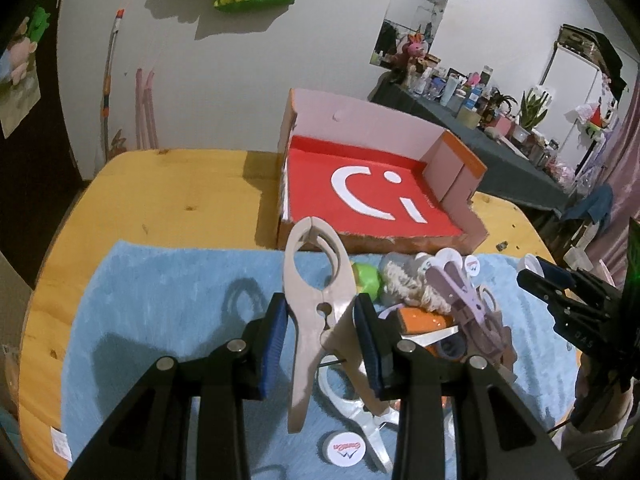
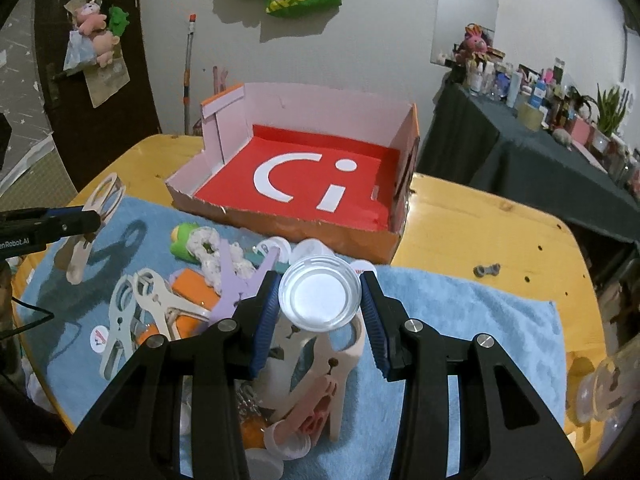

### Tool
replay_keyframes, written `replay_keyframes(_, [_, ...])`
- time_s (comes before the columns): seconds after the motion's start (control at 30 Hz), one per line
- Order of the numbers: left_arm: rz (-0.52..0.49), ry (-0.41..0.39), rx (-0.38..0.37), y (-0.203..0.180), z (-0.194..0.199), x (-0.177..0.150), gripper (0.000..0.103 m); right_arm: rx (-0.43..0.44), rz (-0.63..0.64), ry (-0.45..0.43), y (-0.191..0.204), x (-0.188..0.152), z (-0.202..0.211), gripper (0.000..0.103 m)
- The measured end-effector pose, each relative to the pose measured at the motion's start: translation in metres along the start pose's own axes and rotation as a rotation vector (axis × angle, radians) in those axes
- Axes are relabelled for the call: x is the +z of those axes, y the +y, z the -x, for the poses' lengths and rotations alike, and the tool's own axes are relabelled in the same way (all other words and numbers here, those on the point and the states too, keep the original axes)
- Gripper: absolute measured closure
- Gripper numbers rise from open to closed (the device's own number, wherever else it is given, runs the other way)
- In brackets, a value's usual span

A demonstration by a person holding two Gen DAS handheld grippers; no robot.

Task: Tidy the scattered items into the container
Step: 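Lift the beige clip with the left gripper while the right gripper carries the white cap toward the box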

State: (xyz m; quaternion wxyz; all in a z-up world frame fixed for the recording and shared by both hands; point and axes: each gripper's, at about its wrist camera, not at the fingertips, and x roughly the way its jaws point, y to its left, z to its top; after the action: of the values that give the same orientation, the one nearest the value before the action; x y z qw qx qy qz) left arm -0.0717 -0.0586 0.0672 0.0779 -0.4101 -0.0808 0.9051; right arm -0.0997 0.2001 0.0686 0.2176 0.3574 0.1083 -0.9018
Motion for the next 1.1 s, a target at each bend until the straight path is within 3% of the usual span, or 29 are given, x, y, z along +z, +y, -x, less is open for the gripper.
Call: replay_keyframes(1.1, [-0.079,-0.053,-0.005,-0.033,-0.013,0.051,0.066,0.004,0.049,-0.049,0.005,0.053,-0.005,0.064])
